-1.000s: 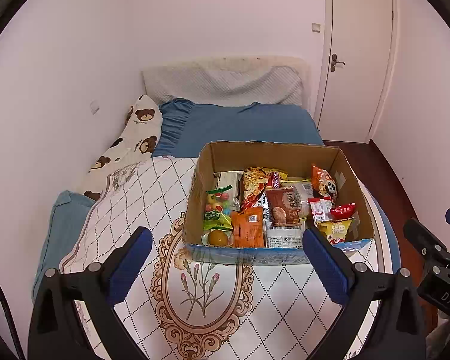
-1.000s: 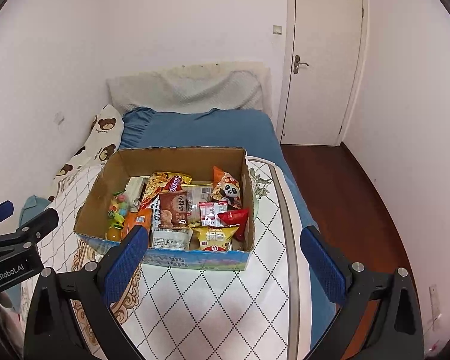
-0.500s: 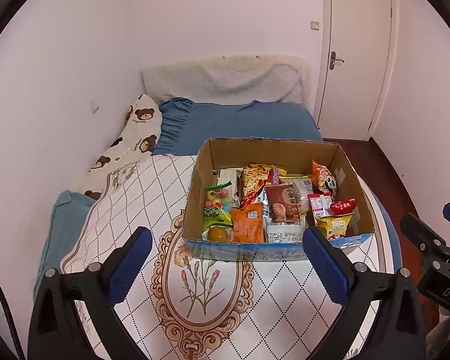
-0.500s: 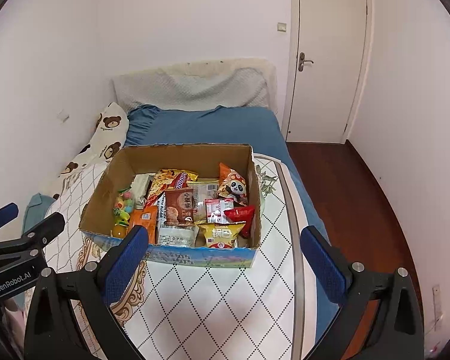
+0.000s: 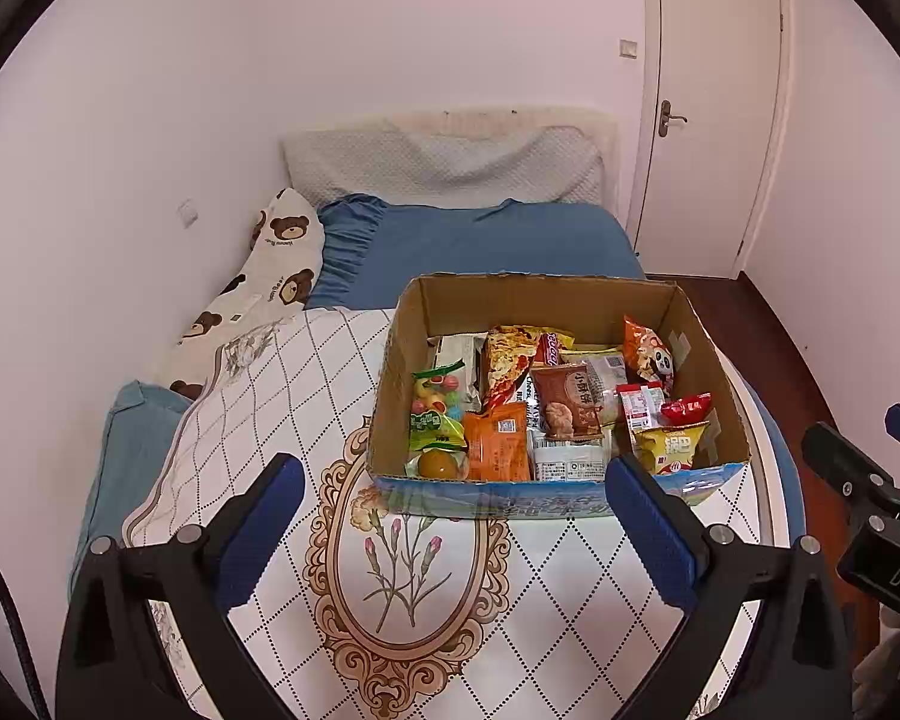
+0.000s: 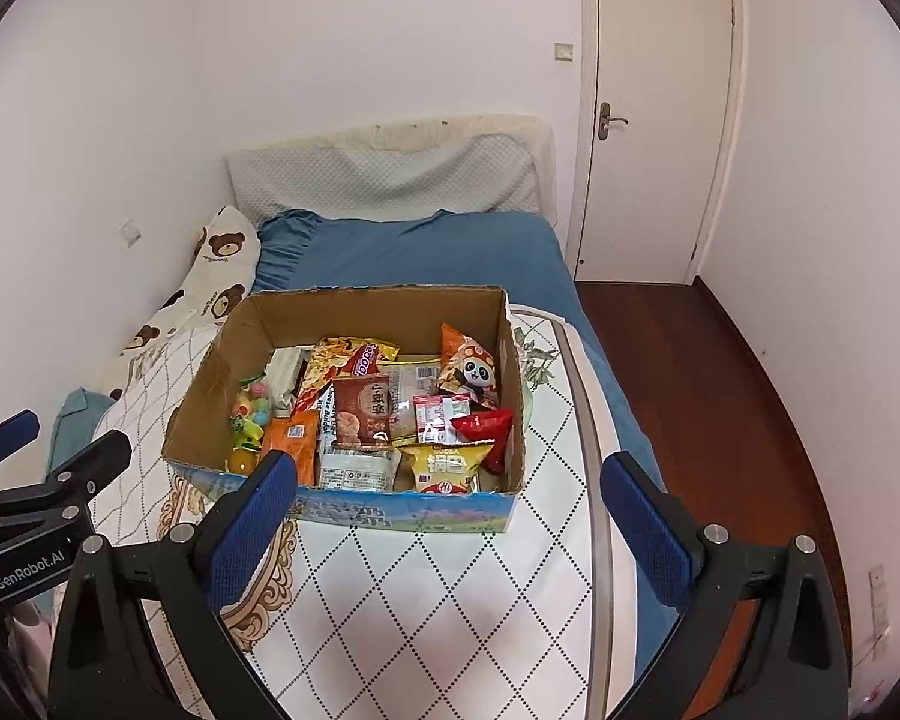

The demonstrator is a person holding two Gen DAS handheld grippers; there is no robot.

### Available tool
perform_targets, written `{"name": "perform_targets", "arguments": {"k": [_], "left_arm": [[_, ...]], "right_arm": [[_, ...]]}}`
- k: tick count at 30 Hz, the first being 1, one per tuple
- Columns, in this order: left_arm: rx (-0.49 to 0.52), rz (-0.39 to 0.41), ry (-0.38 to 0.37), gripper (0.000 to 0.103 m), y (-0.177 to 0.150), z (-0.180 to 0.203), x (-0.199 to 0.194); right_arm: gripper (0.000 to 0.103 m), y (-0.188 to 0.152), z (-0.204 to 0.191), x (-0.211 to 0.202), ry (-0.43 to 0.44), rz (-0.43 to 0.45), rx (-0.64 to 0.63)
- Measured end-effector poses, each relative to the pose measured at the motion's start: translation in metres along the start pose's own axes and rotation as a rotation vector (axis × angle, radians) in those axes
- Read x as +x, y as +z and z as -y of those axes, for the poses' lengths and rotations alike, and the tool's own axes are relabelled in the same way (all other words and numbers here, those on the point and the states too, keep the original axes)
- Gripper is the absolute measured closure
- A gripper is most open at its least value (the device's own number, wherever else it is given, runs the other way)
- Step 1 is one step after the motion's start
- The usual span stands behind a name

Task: Organize snacks

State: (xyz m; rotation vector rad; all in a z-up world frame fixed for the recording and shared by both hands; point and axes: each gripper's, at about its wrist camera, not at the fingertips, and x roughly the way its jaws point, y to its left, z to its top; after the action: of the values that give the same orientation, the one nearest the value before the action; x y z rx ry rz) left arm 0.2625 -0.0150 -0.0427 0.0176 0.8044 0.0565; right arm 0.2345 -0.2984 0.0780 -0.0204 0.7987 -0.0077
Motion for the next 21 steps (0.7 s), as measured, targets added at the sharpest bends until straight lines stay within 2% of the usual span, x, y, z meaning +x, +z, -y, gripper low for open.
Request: {"name": "perform_targets", "arguments": {"k": [21], "left_arm": [[0.001, -0.005, 0.004, 0.000, 0.0012, 0.0008, -0.0038]], "right_arm": [[0.000, -0.0026, -0.0017, 0.0018, 0.016, -0.015, 0.003]]}}
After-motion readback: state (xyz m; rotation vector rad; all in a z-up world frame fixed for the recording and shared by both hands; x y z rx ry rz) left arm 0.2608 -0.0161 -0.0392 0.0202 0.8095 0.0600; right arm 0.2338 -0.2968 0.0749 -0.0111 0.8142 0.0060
